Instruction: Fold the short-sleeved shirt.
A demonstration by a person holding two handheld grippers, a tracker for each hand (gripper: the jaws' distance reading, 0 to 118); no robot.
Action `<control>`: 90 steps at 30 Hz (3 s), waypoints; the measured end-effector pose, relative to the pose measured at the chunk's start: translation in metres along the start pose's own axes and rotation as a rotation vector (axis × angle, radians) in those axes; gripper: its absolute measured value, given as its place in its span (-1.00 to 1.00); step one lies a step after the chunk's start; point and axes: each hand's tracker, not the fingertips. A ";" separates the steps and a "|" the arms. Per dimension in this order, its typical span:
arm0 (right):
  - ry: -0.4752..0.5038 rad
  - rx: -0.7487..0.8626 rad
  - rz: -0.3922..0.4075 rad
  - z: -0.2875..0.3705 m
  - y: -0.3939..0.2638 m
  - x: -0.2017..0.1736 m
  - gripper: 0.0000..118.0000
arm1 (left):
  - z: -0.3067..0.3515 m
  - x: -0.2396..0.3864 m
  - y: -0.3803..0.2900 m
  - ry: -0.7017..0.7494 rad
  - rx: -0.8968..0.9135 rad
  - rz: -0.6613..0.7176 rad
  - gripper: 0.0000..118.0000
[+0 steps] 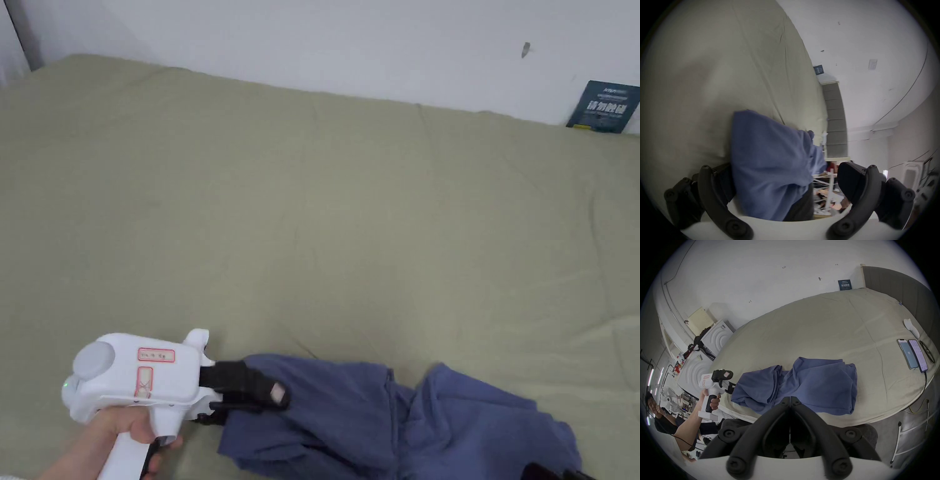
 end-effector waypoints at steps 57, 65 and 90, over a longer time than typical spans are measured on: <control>-0.152 0.184 0.009 0.075 -0.011 0.070 -1.00 | -0.102 0.241 -0.081 0.586 0.058 -0.549 0.93; -0.099 0.165 0.015 0.063 -0.011 0.058 -1.00 | -0.011 0.189 -0.070 0.815 0.317 -0.466 -1.00; -0.090 0.069 0.103 0.050 0.010 0.046 -1.00 | -0.115 0.224 -0.117 0.607 0.162 -0.589 -1.00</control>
